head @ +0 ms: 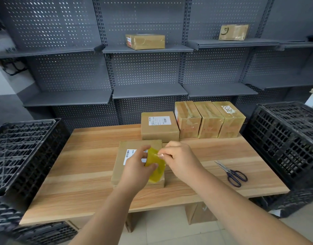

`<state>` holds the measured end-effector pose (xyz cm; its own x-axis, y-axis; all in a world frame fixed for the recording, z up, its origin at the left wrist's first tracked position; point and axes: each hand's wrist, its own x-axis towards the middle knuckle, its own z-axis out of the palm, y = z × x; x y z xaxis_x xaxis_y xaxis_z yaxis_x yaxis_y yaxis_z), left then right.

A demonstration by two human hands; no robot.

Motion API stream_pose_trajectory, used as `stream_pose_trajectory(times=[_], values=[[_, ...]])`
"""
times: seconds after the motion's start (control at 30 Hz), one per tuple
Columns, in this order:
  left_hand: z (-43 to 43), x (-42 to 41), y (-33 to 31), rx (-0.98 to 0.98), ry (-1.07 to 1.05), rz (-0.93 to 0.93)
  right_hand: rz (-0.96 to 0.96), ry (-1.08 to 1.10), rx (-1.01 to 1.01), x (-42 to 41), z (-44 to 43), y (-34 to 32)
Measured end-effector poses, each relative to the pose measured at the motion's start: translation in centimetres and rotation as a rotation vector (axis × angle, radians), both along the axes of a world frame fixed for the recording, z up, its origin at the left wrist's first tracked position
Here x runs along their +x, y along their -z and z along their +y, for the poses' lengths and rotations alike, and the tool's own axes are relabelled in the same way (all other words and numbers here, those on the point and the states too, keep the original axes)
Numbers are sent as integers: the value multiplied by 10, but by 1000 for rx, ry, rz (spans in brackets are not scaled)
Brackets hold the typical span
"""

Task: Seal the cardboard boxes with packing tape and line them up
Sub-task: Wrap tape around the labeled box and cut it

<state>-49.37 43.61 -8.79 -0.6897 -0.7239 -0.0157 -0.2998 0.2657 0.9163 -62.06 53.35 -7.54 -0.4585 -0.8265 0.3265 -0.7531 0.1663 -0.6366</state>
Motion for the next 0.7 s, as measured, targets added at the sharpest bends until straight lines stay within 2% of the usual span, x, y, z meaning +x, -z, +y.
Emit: stream_pose_trajectory(times=[0.1,0.27,0.33,0.47,0.7], values=[[-5,-1,1,1,-31,-30,-168,-56,37,0,6,-10],[-1,-5,2,-15,14,-82,-342,51,56,-17,10,-19],[1,-5,1,23,53,-55,-379,78,103,-25,10,-21],[5,-4,-3,190,153,-17,-573,36,135,-32,7,-20],[9,-3,2,210,187,8,-239,-9,375,-41,4,-25]])
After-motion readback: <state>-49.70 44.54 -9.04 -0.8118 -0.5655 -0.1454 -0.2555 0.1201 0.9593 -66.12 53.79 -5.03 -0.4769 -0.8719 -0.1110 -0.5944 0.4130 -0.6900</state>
